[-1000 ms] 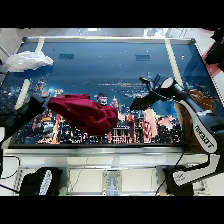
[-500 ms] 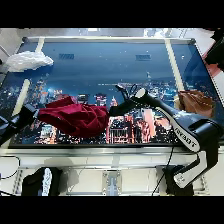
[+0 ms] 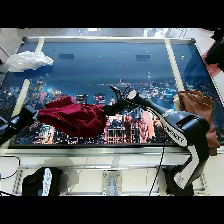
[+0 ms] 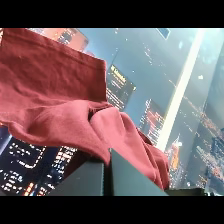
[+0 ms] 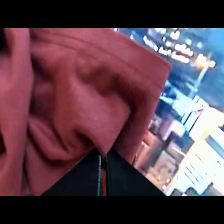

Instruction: Fold the shirts.

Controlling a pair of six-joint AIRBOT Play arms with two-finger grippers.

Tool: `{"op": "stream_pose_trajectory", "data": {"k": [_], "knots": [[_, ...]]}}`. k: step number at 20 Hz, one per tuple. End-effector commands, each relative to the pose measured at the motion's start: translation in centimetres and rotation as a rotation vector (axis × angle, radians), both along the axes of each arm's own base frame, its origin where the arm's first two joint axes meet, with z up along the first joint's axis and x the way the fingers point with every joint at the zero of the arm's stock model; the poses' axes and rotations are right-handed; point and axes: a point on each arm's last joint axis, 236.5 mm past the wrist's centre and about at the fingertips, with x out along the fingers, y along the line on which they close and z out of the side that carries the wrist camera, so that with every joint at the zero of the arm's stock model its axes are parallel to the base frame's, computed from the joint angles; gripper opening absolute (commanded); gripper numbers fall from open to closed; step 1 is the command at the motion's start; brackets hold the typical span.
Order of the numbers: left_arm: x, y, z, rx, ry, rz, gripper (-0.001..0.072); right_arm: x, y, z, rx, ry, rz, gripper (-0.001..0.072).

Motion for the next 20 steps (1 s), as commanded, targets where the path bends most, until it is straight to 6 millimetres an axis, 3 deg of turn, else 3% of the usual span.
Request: {"op": "stream_pose_trajectory", "data": {"k": [1, 3, 6, 8, 12, 13, 14, 15, 16, 18, 20], "knots": [[0.3, 0.3, 0.4, 0.061, -0.027, -0.028, 0.0017, 1.0, 0.6, 1.4, 0.021, -0.028, 0.002, 0.0012], [0.9, 0.9, 2.5, 0.103, -0.086, -0.022, 0.0017, 2.1, 0.2, 4.7, 0.021, -0.116, 0.045, 0.0010], [0.4, 0.0, 8.9, 0.236, -0.173, -0.119, 0.0016, 2.0, -2.7, 14.1, -0.039, -0.329, 0.165, 0.0010], [-1.2, -1.2, 13.6, 0.333, -0.211, -0.195, 0.0016, -0.2, -5.3, 22.7, -0.080, -0.481, 0.205, 0.0010], [-5.2, -3.2, 22.6, 0.512, -0.328, -0.257, 0.0015, -6.5, -10.8, 43.8, -0.012, -0.958, 0.058, 0.0008], [-5.8, -3.5, 24.0, 0.544, -0.355, -0.263, 0.0015, -8.0, -12.2, 48.1, 0.017, -1.061, 0.007, 0.0008], [-6.0, -3.6, 24.8, 0.555, -0.368, -0.263, 0.0015, -9.3, -13.2, 50.7, 0.026, -1.128, -0.019, 0.0008], [-5.5, -3.4, 24.6, 0.548, -0.360, -0.264, 0.0015, -9.7, -14.1, 51.9, 0.009, -1.167, -0.035, 0.0007], [-4.6, -3.1, 23.5, 0.524, -0.314, -0.280, 0.0015, -9.0, -15.0, 51.7, -0.039, -1.169, -0.063, 0.0008], [-1.9, -2.1, 19.6, 0.437, -0.160, -0.339, 0.0015, -5.3, -16.5, 47.7, -0.190, -1.083, -0.099, 0.0007], [1.5, -0.6, 14.9, 0.361, -0.004, -0.407, 0.0016, -0.7, -16.8, 41.3, -0.292, -0.926, -0.087, 0.0008]]}}
